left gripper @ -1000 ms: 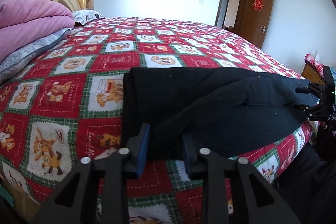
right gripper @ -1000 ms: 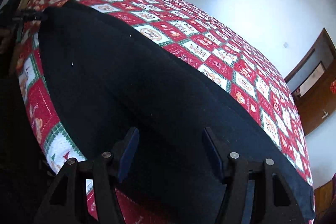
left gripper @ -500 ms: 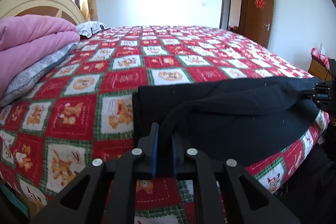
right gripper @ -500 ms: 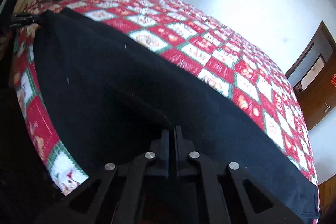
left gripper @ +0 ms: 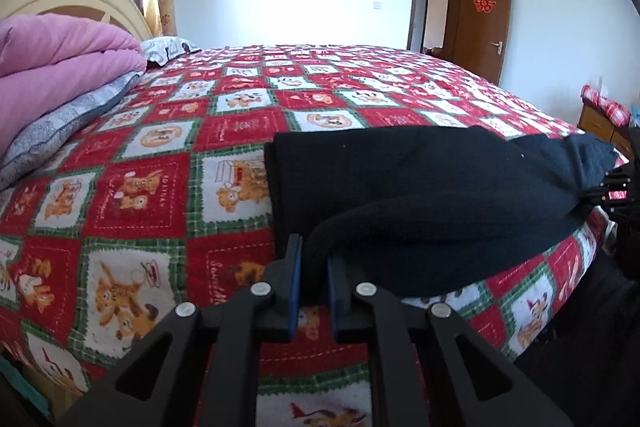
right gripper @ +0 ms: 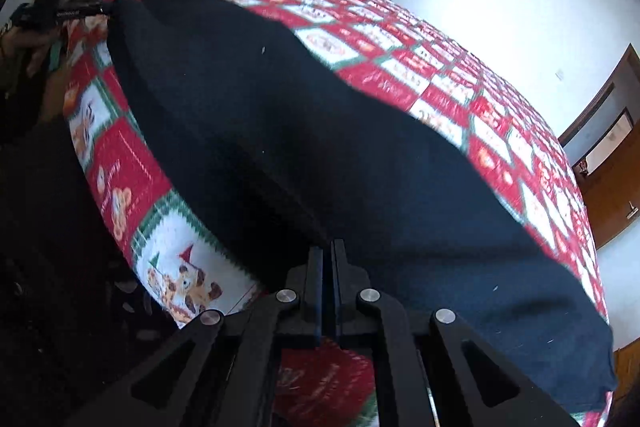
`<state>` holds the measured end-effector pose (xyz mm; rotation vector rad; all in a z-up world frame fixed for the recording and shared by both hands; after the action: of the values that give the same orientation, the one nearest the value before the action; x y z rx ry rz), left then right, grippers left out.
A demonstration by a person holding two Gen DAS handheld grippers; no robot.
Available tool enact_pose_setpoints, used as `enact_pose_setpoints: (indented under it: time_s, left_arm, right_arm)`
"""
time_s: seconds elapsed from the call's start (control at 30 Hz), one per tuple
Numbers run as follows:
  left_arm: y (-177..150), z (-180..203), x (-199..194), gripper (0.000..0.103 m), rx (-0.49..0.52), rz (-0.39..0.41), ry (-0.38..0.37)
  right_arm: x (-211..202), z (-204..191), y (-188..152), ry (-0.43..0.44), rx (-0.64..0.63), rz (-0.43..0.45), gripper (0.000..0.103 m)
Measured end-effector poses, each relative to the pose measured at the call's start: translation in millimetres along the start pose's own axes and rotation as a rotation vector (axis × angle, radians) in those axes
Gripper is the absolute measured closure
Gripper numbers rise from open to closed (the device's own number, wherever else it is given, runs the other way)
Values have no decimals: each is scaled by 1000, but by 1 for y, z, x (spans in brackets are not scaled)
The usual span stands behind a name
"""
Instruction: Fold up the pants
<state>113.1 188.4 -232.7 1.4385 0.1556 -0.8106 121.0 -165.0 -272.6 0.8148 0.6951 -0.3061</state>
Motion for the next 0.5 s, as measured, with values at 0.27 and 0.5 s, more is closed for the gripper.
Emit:
enact_pose_setpoints:
  time_s: [0.27,0.5]
  left_arm:
    - [-4,-3,-3,83,51,-13,44]
    - [-6,-4,-4,83,82,-29,52]
  right_arm:
    - [6,-1,-1,-13,-12,-14,99]
    - [-7,-4,-3,-45,-27,15,100]
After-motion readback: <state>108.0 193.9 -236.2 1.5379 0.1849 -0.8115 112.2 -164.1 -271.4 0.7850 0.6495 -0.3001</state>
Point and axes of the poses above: each gripper's, at about its wrist camera, not at the fingertips, and x roughly the way its jaws point, z to its right, y to its top, the point moved 4 cm from there along x, roughly the way its jaws point, and after that the axes turned 11 degrees about -y, right-handed, at the moved point
